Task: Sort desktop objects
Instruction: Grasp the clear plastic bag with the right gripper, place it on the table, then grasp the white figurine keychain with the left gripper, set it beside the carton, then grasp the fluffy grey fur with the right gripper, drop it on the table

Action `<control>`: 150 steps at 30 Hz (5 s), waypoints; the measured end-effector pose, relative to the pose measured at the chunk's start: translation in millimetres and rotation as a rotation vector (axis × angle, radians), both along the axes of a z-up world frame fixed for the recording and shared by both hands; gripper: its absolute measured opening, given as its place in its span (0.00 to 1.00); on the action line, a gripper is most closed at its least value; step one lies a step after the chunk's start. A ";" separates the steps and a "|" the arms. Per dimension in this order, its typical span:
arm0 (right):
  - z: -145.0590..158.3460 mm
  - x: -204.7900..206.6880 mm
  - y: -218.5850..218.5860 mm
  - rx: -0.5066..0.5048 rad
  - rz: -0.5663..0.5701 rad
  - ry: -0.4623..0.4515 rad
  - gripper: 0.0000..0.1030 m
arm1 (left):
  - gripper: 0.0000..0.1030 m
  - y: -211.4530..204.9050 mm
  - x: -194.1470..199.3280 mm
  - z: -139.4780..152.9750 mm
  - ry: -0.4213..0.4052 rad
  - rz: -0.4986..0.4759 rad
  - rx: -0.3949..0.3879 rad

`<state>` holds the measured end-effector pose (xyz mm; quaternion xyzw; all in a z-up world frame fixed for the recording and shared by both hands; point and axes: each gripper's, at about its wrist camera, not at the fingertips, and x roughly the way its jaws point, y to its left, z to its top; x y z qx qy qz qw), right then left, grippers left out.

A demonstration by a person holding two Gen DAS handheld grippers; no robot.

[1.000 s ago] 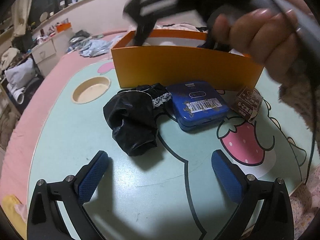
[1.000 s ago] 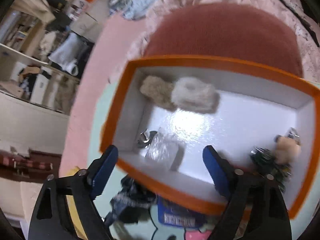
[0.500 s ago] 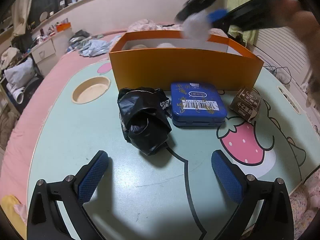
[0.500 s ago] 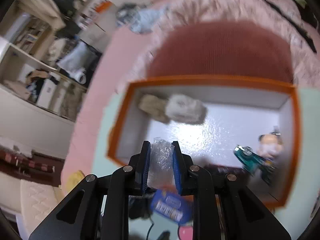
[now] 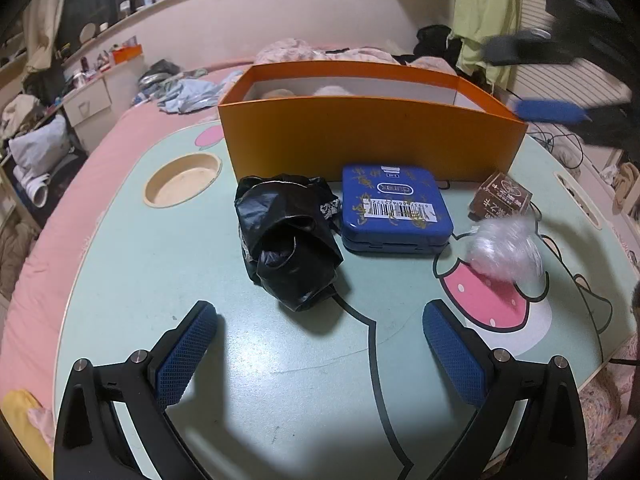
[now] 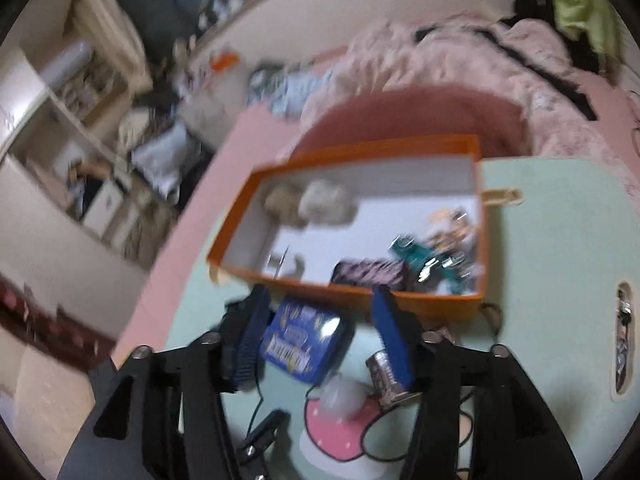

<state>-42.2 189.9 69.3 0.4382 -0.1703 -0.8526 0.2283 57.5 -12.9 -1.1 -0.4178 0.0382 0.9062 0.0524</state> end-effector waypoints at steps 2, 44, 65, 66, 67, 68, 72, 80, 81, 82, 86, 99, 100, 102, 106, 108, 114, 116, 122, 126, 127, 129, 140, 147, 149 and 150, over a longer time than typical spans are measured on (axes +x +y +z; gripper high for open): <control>1.3 12.5 9.9 0.015 -0.033 0.033 0.68 | 1.00 -0.2 -0.1 0.2 0.000 0.000 0.000; -83.1 93.1 3.4 0.457 -0.047 0.127 0.92 | 0.85 58.8 -106.2 112.0 -0.075 -0.225 0.145; -75.4 93.2 10.0 0.443 -0.053 0.143 0.92 | 0.34 128.5 -204.7 14.7 -0.421 -0.205 0.178; -75.4 93.2 10.1 0.442 -0.053 0.143 0.92 | 0.34 125.6 -204.6 18.7 -0.396 -0.209 0.191; -75.4 93.3 10.0 0.444 -0.053 0.143 0.92 | 0.34 121.4 -203.7 24.5 -0.377 -0.209 0.204; -75.5 93.1 10.1 0.444 -0.053 0.143 0.92 | 0.34 116.8 -201.9 33.2 -0.353 -0.207 0.223; -75.7 93.7 9.9 0.446 -0.053 0.144 0.92 | 0.34 94.7 -174.5 90.6 -0.199 -0.222 0.266; -76.3 95.6 6.9 0.446 -0.057 0.143 0.92 | 0.34 39.3 -89.9 125.5 -0.100 -0.269 0.291; -76.2 95.5 6.5 0.447 -0.057 0.143 0.92 | 0.34 35.5 -82.5 115.5 -0.118 -0.273 0.300; -76.2 95.0 6.1 0.448 -0.057 0.143 0.92 | 0.34 34.6 -79.2 106.4 -0.138 -0.276 0.304; -76.5 93.2 5.6 0.450 -0.057 0.141 0.92 | 0.34 45.0 -73.8 66.1 -0.209 -0.290 0.303; -76.6 93.1 5.4 0.450 -0.058 0.141 0.92 | 0.85 16.8 -15.4 68.8 0.008 -0.181 0.171; -76.6 93.1 4.9 0.450 -0.058 0.140 0.92 | 0.86 14.7 -5.4 65.0 0.016 -0.171 0.148; -76.8 93.1 5.3 0.450 -0.058 0.140 0.93 | 0.86 11.3 7.4 54.6 0.021 -0.145 0.110; -76.9 93.8 5.4 0.450 -0.058 0.140 0.93 | 0.87 10.9 12.2 20.7 -0.035 -0.123 0.046; -76.8 93.8 5.0 0.450 -0.059 0.139 0.93 | 0.93 13.2 7.6 10.0 -0.050 -0.123 0.003; -77.7 95.1 5.7 0.453 -0.061 0.138 0.93 | 1.00 10.1 -0.3 7.5 -0.043 -0.110 -0.003; -78.1 95.1 6.2 0.452 -0.062 0.138 0.93 | 1.00 9.3 -1.1 7.2 -0.043 -0.111 -0.003; -78.6 95.5 6.4 0.454 -0.062 0.137 0.93 | 1.00 10.0 -1.0 6.0 -0.041 -0.112 -0.002; -69.4 94.9 11.5 0.407 -0.042 0.142 0.79 | 1.00 11.6 1.3 5.4 -0.040 -0.111 -0.001; -61.1 92.0 13.7 0.380 -0.048 0.148 0.78 | 1.00 11.6 1.4 5.3 -0.039 -0.109 -0.002; -35.4 77.1 20.3 0.262 -0.038 0.146 0.78 | 1.00 14.1 0.6 5.5 -0.036 -0.109 -0.003; -3.8 -99.5 -58.4 0.193 0.056 -0.097 0.75 | 1.00 16.4 -2.5 6.2 -0.028 -0.117 -0.001; -61.4 -151.3 -83.0 0.209 0.033 -0.337 0.64 | 1.00 13.4 -2.4 5.1 -0.022 -0.126 0.009; -57.2 -150.0 -86.8 0.252 0.022 -0.294 0.42 | 1.00 13.4 -2.6 5.3 -0.021 -0.126 0.009; -56.2 -147.1 -86.8 0.253 0.028 -0.297 0.42 | 1.00 13.5 -2.8 5.2 -0.021 -0.126 0.009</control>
